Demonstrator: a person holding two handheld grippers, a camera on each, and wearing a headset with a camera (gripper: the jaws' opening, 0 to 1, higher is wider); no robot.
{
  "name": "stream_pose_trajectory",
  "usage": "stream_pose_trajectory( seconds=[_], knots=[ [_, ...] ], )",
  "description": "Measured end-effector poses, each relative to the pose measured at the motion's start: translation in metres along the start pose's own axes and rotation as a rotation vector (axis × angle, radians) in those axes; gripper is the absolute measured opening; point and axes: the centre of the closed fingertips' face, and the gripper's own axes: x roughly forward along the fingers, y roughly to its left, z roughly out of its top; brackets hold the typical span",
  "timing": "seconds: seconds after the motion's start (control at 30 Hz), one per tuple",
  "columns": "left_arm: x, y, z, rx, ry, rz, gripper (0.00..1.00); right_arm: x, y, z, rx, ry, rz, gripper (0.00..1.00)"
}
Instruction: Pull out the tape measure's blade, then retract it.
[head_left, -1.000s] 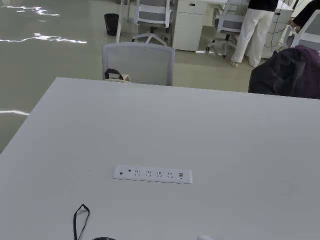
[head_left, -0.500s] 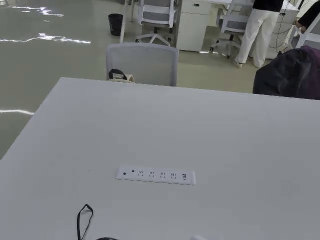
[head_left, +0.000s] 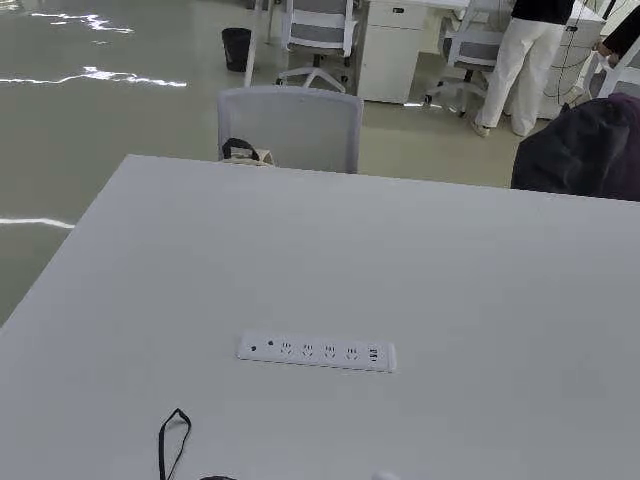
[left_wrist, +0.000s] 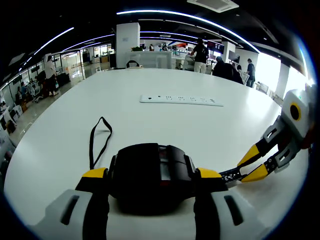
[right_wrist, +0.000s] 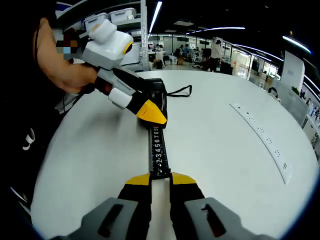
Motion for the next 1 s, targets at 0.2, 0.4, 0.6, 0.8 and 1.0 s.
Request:
stream_pose_trajectory(
  seconds=[0.2,0.4,0.6,0.8,1.0],
  knots=[
    [0.009,0.006,-0.007,-0.004,0.000,0.000,0.66,0.005,-0.001,0.003,-0.002,-0.001,0.004,0.11],
    [0.007,0.005,-0.006,-0.005,0.003,-0.002,0.66,0.010,-0.001,0.005,-0.005,-0.001,0.008,0.11],
    [0.008,0.006,-0.007,-0.009,0.005,-0.005,0.66,0.012,-0.002,0.005,-0.010,0.003,0.009,0.11],
    [0.010,0.007,-0.008,-0.012,0.005,-0.006,0.65,0.014,-0.003,0.007,-0.012,-0.001,0.010,0.11],
    [0.010,0.007,-0.008,-0.010,0.008,-0.004,0.65,0.017,-0.002,0.011,-0.018,-0.006,0.012,0.11]
  ],
)
